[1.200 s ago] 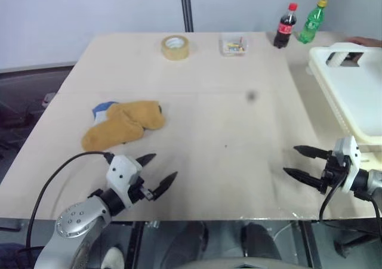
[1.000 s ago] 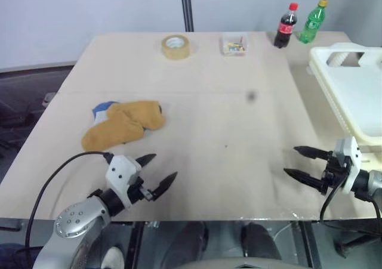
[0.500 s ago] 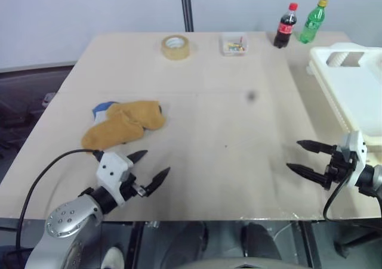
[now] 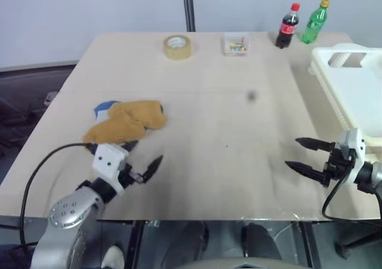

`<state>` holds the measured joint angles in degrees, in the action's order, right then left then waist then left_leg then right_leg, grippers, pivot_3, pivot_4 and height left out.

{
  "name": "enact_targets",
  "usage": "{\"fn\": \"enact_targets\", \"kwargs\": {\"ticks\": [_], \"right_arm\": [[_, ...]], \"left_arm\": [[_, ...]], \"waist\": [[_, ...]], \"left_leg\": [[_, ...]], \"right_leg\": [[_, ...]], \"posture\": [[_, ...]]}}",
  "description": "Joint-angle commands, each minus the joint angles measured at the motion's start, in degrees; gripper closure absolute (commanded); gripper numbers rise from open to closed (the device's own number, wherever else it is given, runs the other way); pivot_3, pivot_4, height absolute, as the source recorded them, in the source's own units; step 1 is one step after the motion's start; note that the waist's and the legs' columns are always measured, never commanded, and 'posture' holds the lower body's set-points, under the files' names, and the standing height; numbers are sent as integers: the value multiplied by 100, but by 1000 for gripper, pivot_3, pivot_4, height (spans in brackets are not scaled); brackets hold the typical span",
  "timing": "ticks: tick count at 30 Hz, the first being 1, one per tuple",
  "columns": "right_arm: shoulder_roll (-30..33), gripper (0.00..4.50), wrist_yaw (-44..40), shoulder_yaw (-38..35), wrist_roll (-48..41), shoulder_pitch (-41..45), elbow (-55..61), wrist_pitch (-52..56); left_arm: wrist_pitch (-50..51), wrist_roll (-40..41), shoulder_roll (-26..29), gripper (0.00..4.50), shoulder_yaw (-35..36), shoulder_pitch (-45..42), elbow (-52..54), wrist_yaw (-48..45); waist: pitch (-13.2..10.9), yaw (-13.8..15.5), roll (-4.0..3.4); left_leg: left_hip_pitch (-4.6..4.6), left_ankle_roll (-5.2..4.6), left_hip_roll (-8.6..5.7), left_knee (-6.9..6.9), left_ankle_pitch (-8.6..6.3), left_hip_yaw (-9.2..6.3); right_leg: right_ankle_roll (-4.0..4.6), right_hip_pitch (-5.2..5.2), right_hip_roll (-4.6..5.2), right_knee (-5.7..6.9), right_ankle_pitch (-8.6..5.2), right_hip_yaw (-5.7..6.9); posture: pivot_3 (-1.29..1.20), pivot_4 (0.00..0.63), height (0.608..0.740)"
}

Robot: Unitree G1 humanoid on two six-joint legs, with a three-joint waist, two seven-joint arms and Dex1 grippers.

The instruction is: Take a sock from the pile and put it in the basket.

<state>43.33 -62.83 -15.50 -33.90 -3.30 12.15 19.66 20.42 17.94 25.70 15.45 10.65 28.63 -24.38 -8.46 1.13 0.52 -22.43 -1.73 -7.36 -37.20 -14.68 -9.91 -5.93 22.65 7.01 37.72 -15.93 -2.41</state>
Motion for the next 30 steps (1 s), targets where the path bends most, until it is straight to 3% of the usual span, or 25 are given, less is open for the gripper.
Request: {"fn": "enact_targets", "kwargs": {"ticks": [1,8,13,28,29,30], "right_arm": [[-32,93,39,-32,-36,61,144,-69],[-113,93,141,-25,-51,9,326,-82],[-282,93,-6,-58,-129,19,533,-407],[-501,93,-353,211,-152,93,796,-1083],[-486,0,-347,219,-130,108,777,-1077],[-477,0,-346,224,-109,116,760,-1083]], "left_arm": [[-83,-655,-287,0,-236,-369,-191,813],[-380,-1879,-723,0,-814,-954,-1094,1855],[-291,-2050,-975,0,-687,-1071,-1215,2245],[-233,-2110,-996,0,-514,-1479,-1906,2430],[-221,-2108,-998,411,-518,-1510,-1917,2432],[-221,-2097,-1007,514,-520,-1527,-1915,2429]], "waist": [[0,-1,1],[-1,-14,3],[-2,-18,5],[-1,-22,4],[-1,-24,4],[-1,-24,5]], "left_leg": [[0,0,0,-1,0,1],[0,1,-1,-1,1,3],[-1,1,-1,-3,1,3],[0,2,-2,-10,1,1],[1,2,-2,-10,1,1],[1,2,-2,-10,1,1]], "right_leg": [[0,0,0,0,0,-1],[0,3,-3,5,0,-5],[-1,4,-1,5,0,-5],[-1,4,-2,14,0,-5],[-1,5,-3,16,0,-5],[-1,5,-3,16,0,-5]], "posture": [[0,150,740],[0,150,740],[0,150,740],[0,150,740],[0,150,740],[0,150,740]]}}
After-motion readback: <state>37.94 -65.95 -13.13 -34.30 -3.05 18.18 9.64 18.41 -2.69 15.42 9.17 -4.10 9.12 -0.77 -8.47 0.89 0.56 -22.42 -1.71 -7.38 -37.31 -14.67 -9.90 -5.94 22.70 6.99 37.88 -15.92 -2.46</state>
